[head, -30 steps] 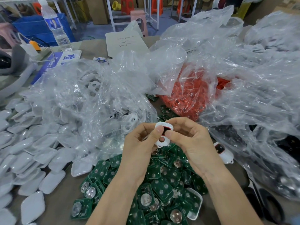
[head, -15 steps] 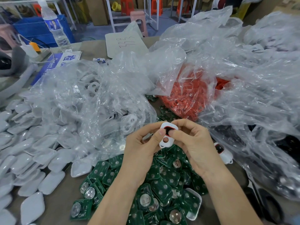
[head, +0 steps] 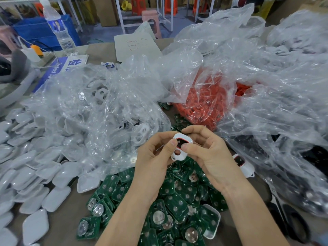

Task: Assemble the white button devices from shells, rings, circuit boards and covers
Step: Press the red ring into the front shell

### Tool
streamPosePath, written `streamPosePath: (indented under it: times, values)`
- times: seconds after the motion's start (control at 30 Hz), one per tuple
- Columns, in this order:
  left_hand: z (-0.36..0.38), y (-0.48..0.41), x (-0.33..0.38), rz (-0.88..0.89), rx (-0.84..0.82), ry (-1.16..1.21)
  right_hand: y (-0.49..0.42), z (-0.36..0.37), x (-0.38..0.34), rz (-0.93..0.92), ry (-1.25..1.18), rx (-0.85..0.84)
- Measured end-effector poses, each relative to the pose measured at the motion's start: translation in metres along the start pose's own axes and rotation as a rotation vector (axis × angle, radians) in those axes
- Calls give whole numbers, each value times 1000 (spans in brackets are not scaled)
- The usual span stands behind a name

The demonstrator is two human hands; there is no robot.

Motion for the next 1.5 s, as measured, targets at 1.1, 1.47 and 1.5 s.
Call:
streamPosePath:
  times: [1.1,1.47,1.5]
  values:
    - [-1,2,-7,-62,122,229,21,-3,-24,-402,349,364]
    - [7,4,-11,-199,4,262,0,-7,4,6,-37,108]
    - [7,4,-10,-197,5,251,0,-6,4,14,-48,89]
Point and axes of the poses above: each hand's wrist, its own y-axis away from the middle knuckle, its own z-axis out of the palm, x = y × z, the point moved 8 cm from there along -y, towards the middle knuckle, and after that the axes turned 13 degrees about z, right-handed, at the moved point
